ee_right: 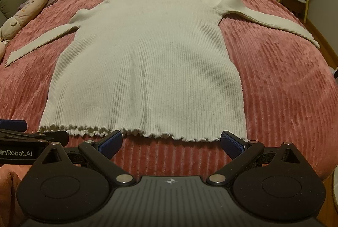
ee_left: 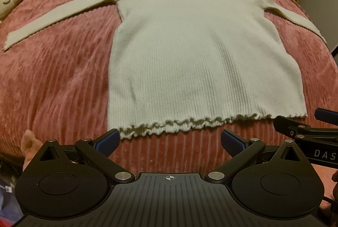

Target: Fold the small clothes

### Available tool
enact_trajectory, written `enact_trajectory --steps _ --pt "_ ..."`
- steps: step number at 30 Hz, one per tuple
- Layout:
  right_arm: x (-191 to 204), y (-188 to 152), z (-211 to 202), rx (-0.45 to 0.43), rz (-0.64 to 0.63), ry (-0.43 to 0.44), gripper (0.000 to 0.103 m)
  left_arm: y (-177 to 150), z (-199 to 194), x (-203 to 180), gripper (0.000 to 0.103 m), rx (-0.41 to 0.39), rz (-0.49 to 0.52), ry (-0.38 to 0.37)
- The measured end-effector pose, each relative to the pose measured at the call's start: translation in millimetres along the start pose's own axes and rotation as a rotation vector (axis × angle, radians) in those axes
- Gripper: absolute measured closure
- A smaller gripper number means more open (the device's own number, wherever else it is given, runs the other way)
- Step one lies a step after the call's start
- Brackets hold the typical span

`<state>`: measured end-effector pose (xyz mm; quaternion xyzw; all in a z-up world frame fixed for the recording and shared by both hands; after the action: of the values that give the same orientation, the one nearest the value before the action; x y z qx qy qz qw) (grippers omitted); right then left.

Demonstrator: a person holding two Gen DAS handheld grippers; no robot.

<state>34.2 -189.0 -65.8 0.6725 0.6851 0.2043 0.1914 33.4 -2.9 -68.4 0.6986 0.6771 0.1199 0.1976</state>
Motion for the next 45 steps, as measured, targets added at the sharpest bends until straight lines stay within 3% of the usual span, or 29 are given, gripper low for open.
enact_trajectory --steps 18,30,42,45 --pt "2.6 2.7 4.0 -0.020 -0.004 0.047 0.004 1.6 10.0 -0.1 0.000 0.026 -0.004 0.001" --pt "-0.2 -0.8 13.6 -0.003 -0.017 0.031 0.004 3.9 16.0 -2.7 0.000 0.034 -0.003 -0.003" --pt "2.9 -2.8 14.5 -0.060 -0.027 0.091 0.004 2.9 21.1 -3.3 0.000 0.043 -0.005 -0.007" --pt "0.4 -4.6 18.4 -0.055 -0.007 0.139 0.004 4.9 23.4 -5.1 0.000 0.044 -0.007 -0.016"
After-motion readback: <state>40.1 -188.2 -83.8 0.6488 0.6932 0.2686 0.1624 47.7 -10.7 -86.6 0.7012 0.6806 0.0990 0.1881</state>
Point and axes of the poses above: each gripper's, at about its wrist camera, not at the fingertips, and z roughly the way its jaws point, x to its left, y to its top, the point moved 7 cm from there along z, roughly the way its jaws point, and after that the axes turned 3 degrees about -y, right-handed, at the moved point
